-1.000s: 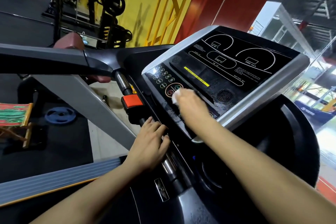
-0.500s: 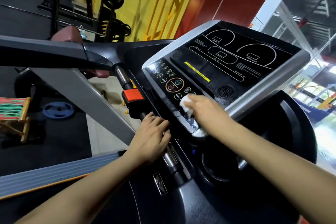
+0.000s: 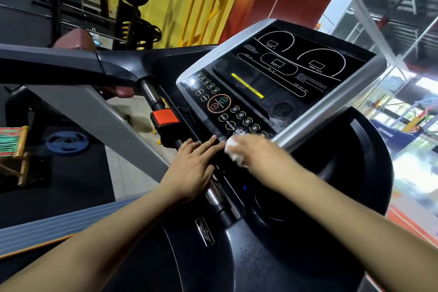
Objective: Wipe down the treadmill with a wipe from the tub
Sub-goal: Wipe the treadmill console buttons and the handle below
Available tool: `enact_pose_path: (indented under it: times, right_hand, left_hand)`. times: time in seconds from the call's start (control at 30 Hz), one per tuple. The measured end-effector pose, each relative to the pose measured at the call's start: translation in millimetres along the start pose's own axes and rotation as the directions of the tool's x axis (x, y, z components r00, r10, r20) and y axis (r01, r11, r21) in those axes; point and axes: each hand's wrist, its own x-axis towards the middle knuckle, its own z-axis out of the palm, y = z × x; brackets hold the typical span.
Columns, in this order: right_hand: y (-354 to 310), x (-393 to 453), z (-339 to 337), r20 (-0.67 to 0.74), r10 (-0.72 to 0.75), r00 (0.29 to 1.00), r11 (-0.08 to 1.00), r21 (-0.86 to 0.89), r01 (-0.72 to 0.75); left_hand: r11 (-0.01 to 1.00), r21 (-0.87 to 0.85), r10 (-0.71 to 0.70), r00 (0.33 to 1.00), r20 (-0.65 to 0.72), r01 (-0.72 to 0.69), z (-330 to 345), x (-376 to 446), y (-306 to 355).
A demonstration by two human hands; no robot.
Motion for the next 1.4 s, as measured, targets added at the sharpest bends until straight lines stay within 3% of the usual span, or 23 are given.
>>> enact_pose_path:
  times: [0.07, 0.1, 0.23, 0.27, 0.33, 0.4, 0.43, 0.53, 0.57, 0.6, 0.7, 0.73, 0.87, 1.03, 1.2, 1.3, 1.4]
  right_hand:
    - [-10, -10, 13, 0.052, -0.097, 0.994, 0.995, 0.007, 0.097]
    - [-3, -11, 6, 0.026, -0.061, 0.998, 0.998, 0.006, 0.061]
    - [43, -7, -16, -0.180, 0.311, 0.933, 0.943, -0.065, -0.327]
    - [38, -6, -16, -0.168, 0.298, 0.940, 0.944, -0.097, -0.317]
    - [8, -6, -5, -0.042, 0.112, 0.993, 0.992, -0.054, -0.114]
    - [-14, -14, 6, 0.048, -0.042, 0.998, 0.998, -0.051, 0.045]
    - [-8, -16, 2, 0.031, -0.024, 0.999, 0.998, -0.055, 0.025]
    - [31, -18, -22, -0.152, 0.275, 0.949, 0.942, -0.158, -0.298]
    - [37, -18, -25, -0.200, 0.311, 0.929, 0.911, -0.215, -0.351]
    - [34, -18, -25, -0.191, 0.294, 0.937, 0.915, -0.228, -0.334]
    - [-5, -20, -13, 0.037, 0.082, 0.996, 0.991, -0.107, -0.077]
    - [-12, -22, -9, 0.050, 0.039, 0.998, 0.994, -0.104, -0.034]
    - [1, 3, -10, -0.088, 0.217, 0.972, 0.961, -0.155, -0.229]
    - [9, 46, -13, -0.130, 0.318, 0.939, 0.927, -0.164, -0.337]
    - [16, -14, -14, -0.147, 0.240, 0.960, 0.932, -0.242, -0.270]
    - [56, -35, -36, -0.331, 0.332, 0.883, 0.868, -0.259, -0.424]
    - [60, -30, -38, -0.319, 0.340, 0.885, 0.865, -0.264, -0.427]
  left_hand:
    - [1.000, -0.009, -0.004, 1.000, 0.003, 0.004, 0, 0, -1]
    - [1.000, -0.008, -0.004, 1.000, 0.007, 0.004, 0, 0, -1]
    - [1.000, -0.013, -0.007, 1.000, 0.006, 0.007, 0, 0, -1]
    - [1.000, -0.018, -0.012, 1.000, 0.002, 0.012, 1, 0, 0]
    - [0.999, -0.031, -0.021, 1.000, 0.000, 0.021, 0, 0, 1]
    - [0.999, -0.038, -0.024, 1.000, 0.003, 0.024, -1, -1, 2]
    - [0.999, -0.034, -0.021, 1.000, 0.006, 0.021, -2, -1, 2]
    - [1.000, -0.021, -0.012, 1.000, 0.010, 0.013, -2, 1, 0]
    - [1.000, -0.024, -0.014, 1.000, 0.009, 0.014, -1, 1, 0]
    - [0.999, -0.028, -0.019, 1.000, 0.009, 0.019, 0, 1, 1]
    - [0.999, -0.027, -0.029, 0.999, 0.017, 0.030, -3, 2, 4]
    - [0.999, -0.022, -0.027, 0.999, 0.021, 0.027, -4, 2, 4]
    - [0.999, 0.000, -0.038, 0.999, 0.035, 0.038, -6, 2, 5]
    - [1.000, 0.001, -0.030, 0.998, 0.054, 0.030, -6, 3, 3]
    - [0.999, -0.004, -0.031, 0.997, 0.072, 0.032, -8, 2, 1]
    - [0.999, 0.002, -0.038, 0.998, 0.055, 0.038, -8, 2, 6]
    - [0.998, 0.004, -0.070, 0.997, 0.013, 0.069, -13, 5, 15]
